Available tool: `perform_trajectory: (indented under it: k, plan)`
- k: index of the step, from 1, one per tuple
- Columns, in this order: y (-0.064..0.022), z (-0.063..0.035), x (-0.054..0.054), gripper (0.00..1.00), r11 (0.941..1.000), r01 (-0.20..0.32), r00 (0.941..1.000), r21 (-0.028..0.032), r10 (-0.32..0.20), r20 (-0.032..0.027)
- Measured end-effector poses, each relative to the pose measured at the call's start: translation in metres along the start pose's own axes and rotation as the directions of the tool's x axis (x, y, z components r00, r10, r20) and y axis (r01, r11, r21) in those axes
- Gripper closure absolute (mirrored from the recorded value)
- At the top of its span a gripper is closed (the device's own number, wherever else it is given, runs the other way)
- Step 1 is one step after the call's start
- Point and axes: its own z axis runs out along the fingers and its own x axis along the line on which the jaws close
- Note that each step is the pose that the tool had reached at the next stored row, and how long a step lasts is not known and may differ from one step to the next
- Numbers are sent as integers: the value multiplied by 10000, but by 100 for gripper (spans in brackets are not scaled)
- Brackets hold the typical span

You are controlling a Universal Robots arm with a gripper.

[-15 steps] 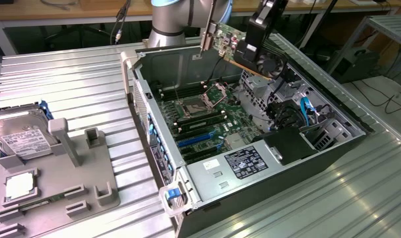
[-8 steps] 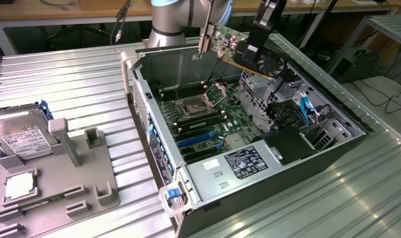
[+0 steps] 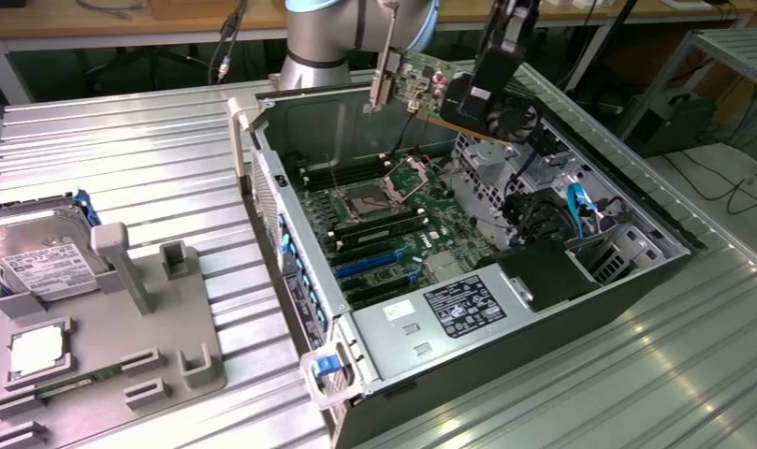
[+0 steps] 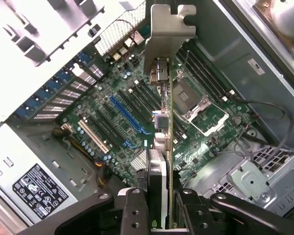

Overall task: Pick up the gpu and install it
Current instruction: 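Insert the gpu into the slot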

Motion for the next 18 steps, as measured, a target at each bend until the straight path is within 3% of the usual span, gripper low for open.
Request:
perform_trajectory:
  k: [6, 10, 14, 18]
  plan:
    - [0, 0, 0, 72, 9951, 991, 9951, -23, -991, -43]
    - [0, 1, 0, 72, 9856, 1690, 9856, -41, -1691, -72]
    - [-1, 1, 1, 72, 9700, 2431, 9699, -56, -2431, -98]
    - [-2, 4, 1, 72, 9508, 3099, 9507, -58, -3099, -113]
